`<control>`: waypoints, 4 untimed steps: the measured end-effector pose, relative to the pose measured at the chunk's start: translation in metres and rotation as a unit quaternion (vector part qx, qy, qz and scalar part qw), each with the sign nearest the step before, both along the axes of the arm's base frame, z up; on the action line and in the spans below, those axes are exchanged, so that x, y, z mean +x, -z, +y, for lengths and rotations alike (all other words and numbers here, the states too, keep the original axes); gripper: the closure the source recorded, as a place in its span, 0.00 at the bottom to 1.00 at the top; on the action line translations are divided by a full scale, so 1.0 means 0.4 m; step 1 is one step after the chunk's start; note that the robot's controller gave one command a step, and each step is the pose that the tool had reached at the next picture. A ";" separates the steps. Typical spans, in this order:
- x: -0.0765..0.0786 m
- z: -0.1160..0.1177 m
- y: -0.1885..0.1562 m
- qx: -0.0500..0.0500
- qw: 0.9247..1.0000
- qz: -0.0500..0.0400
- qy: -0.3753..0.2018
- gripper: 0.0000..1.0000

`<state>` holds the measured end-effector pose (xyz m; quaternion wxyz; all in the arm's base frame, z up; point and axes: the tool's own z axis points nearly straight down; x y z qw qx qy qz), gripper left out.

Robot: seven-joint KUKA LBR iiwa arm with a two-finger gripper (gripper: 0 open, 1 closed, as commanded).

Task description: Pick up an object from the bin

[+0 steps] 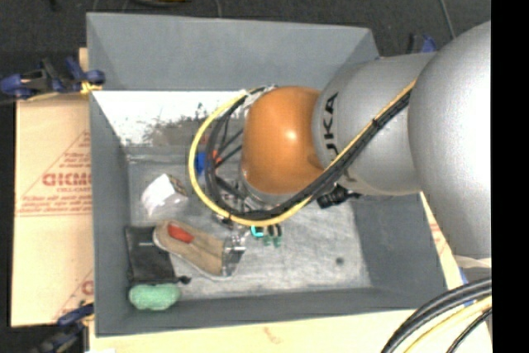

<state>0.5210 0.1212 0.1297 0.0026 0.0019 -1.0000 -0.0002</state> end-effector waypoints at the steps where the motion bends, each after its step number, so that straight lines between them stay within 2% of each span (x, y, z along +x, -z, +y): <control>1: 0.005 -0.001 -0.010 0.000 1.000 -0.004 0.002 0.00; 2: -0.027 0.005 0.079 0.001 0.998 -0.007 0.064 0.00; 3: -0.030 -0.003 0.148 0.000 0.997 -0.003 0.075 0.00; 4: 0.015 -0.023 0.103 0.000 0.994 -0.002 0.105 0.00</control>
Offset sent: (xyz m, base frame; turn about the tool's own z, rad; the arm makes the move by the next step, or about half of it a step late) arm -0.0235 0.0050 -0.0597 0.2097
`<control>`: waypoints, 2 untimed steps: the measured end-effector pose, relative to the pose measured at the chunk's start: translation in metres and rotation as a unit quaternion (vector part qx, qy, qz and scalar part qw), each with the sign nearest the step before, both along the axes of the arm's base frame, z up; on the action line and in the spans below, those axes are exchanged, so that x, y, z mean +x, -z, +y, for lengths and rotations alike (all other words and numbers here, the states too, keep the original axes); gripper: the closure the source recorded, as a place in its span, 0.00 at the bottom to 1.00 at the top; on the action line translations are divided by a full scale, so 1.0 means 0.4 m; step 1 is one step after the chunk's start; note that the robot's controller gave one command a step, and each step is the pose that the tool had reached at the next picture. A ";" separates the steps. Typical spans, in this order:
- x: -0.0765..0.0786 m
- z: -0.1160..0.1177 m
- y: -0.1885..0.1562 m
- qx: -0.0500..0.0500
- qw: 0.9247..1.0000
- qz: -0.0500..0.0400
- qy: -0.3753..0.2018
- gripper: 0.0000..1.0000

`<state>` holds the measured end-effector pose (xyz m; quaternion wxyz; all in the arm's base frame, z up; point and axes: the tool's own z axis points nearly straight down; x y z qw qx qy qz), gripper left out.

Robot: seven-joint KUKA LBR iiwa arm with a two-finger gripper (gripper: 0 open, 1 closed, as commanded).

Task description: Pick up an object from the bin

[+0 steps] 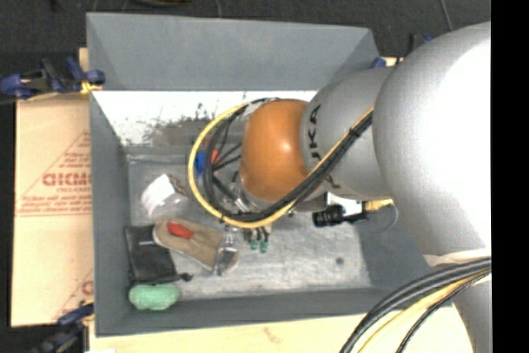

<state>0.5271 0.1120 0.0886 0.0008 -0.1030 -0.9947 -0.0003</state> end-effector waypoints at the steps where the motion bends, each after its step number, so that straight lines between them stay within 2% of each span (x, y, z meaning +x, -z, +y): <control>1: -0.021 0.009 0.023 -0.001 1.000 -0.002 -0.017 0.00; 2: -0.020 0.079 0.039 -0.001 0.992 -0.004 0.125 1.00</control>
Offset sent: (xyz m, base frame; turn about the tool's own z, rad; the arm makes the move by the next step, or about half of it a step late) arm -0.0108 0.0339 -0.0186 0.2499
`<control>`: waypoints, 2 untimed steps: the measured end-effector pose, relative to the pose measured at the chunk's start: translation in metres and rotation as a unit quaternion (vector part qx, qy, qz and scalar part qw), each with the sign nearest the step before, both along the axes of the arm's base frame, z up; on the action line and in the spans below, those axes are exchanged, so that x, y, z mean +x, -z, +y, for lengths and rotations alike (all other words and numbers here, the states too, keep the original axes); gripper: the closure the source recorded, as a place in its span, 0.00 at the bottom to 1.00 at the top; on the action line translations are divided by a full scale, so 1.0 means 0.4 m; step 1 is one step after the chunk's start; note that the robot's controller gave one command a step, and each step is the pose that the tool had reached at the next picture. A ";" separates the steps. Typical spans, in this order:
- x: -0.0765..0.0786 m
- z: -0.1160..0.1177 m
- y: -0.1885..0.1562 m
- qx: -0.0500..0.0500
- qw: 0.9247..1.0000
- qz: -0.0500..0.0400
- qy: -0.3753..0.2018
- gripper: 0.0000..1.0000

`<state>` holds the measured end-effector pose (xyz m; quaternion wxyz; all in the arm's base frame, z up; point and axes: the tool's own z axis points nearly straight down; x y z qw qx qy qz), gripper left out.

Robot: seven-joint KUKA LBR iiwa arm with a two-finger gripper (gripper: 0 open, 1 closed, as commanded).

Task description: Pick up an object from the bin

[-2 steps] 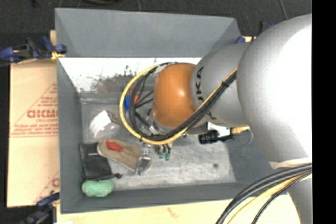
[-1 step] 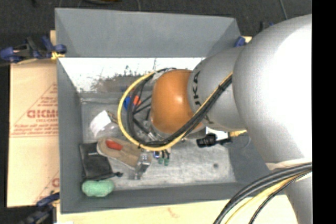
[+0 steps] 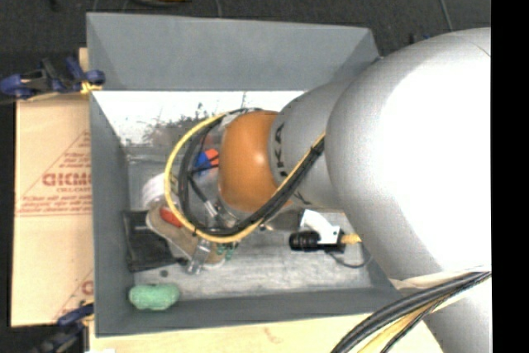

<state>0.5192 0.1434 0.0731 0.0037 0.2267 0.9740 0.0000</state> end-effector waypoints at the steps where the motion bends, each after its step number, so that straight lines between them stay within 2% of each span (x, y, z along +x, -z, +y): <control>1: 0.000 0.000 0.000 0.000 1.000 0.000 0.000 1.00; 2: -0.002 -0.001 -0.008 0.000 1.000 0.001 0.000 1.00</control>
Offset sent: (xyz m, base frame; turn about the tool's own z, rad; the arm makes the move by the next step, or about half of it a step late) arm 0.0000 -0.0001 0.0748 0.0000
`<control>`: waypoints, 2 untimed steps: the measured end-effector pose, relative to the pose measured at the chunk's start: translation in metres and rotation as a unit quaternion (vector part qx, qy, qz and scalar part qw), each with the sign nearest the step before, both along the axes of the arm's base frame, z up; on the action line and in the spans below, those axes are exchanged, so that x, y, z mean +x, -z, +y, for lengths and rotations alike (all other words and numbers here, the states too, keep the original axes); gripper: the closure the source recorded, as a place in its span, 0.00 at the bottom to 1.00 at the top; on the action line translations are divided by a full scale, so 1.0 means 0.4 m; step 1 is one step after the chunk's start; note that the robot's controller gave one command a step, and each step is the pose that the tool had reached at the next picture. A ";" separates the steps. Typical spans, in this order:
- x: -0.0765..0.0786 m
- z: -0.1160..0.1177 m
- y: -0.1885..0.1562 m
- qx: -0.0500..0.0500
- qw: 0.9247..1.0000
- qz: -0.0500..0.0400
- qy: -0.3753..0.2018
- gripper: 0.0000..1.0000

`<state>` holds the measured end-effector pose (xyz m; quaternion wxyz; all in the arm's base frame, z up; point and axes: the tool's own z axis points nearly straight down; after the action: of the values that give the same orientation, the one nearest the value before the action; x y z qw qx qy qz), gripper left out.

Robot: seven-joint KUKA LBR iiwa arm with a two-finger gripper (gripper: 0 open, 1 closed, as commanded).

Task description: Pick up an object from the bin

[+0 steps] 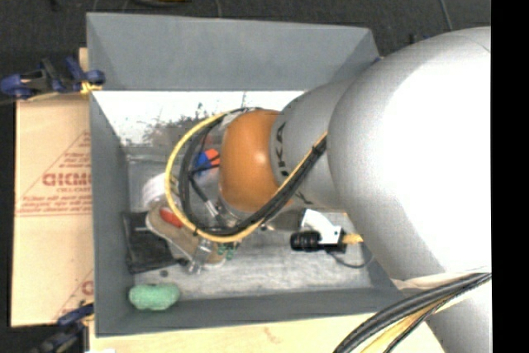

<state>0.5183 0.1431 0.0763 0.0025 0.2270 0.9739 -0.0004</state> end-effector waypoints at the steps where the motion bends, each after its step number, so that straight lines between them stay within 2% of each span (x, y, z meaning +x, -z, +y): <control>1: -0.007 0.000 -0.045 0.000 1.000 0.005 -0.001 1.00; 2: -0.003 0.002 -0.093 0.001 1.000 0.003 -0.002 1.00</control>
Offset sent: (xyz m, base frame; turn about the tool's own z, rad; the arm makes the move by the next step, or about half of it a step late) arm 0.0001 0.0000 0.0064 0.0000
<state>0.5170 0.1441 0.1133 -0.0004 0.2250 0.9744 -0.0002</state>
